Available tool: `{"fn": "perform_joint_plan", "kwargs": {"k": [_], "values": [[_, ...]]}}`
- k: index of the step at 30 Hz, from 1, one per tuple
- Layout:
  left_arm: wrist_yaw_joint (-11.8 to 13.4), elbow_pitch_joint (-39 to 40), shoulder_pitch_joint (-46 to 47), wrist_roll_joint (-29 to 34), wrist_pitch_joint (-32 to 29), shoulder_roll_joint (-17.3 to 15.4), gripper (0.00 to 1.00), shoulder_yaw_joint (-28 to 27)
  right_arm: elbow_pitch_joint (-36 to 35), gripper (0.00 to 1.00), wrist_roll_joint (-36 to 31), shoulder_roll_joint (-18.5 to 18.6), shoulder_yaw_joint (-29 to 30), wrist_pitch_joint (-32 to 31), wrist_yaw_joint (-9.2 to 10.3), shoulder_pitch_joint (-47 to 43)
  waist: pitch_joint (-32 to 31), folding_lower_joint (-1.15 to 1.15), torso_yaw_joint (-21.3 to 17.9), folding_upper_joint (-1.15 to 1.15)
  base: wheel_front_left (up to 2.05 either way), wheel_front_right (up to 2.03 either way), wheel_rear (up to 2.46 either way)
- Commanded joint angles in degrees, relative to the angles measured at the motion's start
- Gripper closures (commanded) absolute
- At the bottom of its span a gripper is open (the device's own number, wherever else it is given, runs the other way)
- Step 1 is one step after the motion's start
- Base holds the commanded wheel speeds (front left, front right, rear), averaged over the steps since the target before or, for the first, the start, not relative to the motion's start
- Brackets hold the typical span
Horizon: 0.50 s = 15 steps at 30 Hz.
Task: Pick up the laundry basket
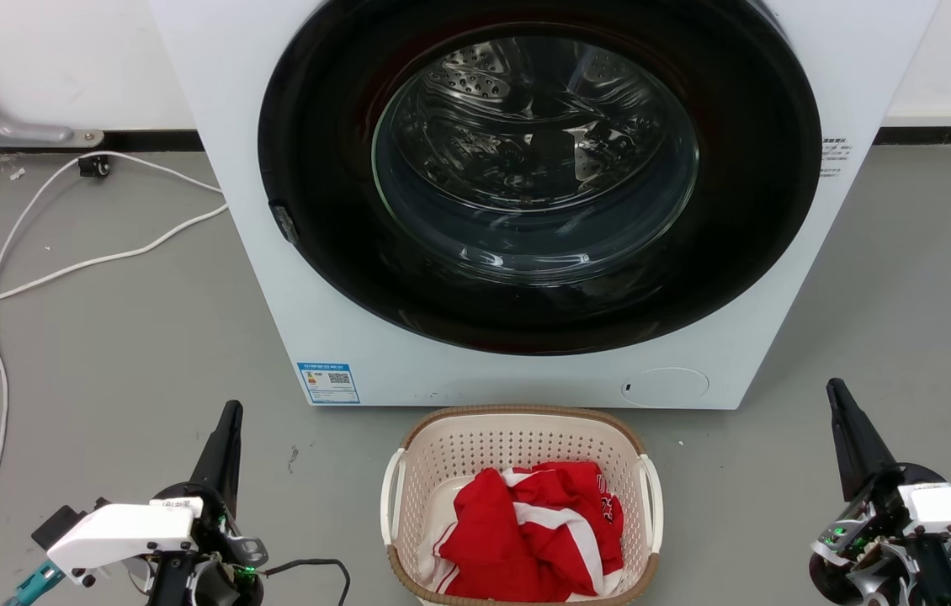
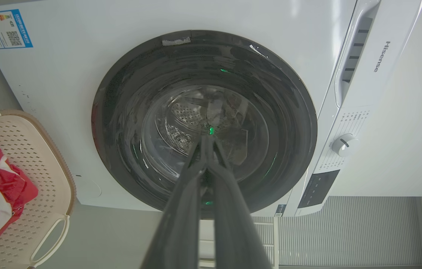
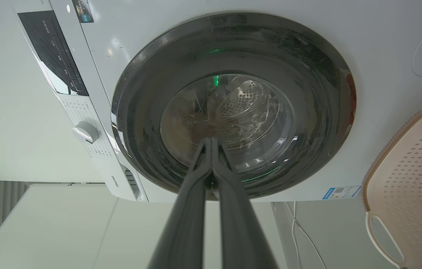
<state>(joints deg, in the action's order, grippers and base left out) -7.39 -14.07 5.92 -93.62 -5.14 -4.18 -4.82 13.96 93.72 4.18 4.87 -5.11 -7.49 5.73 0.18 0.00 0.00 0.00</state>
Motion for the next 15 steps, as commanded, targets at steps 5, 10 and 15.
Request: {"fn": "perform_joint_plan", "kwargs": {"k": [5,10,15], "values": [[-0.18,-0.04,0.40,0.22,-0.21,0.22,1.00,-0.32,0.13,1.00,-0.34,-0.19,0.19,-0.37,0.00,0.70,0.00,0.00,0.00,0.00,0.00,0.00,0.00],[-0.18,-0.05,0.42,0.36,-0.31,0.27,1.00,-0.37,0.13,1.00,-0.35,-0.23,0.30,-0.37,0.00,0.71,0.00,0.00,0.00,0.00,0.00,0.00,0.00],[0.01,-0.35,-0.10,0.12,-0.24,0.35,0.00,-0.31,0.28,0.00,-0.22,-0.28,0.20,-0.21,0.00,-0.14,0.00,0.00,0.00,0.00,0.00,0.00,0.00]]}}
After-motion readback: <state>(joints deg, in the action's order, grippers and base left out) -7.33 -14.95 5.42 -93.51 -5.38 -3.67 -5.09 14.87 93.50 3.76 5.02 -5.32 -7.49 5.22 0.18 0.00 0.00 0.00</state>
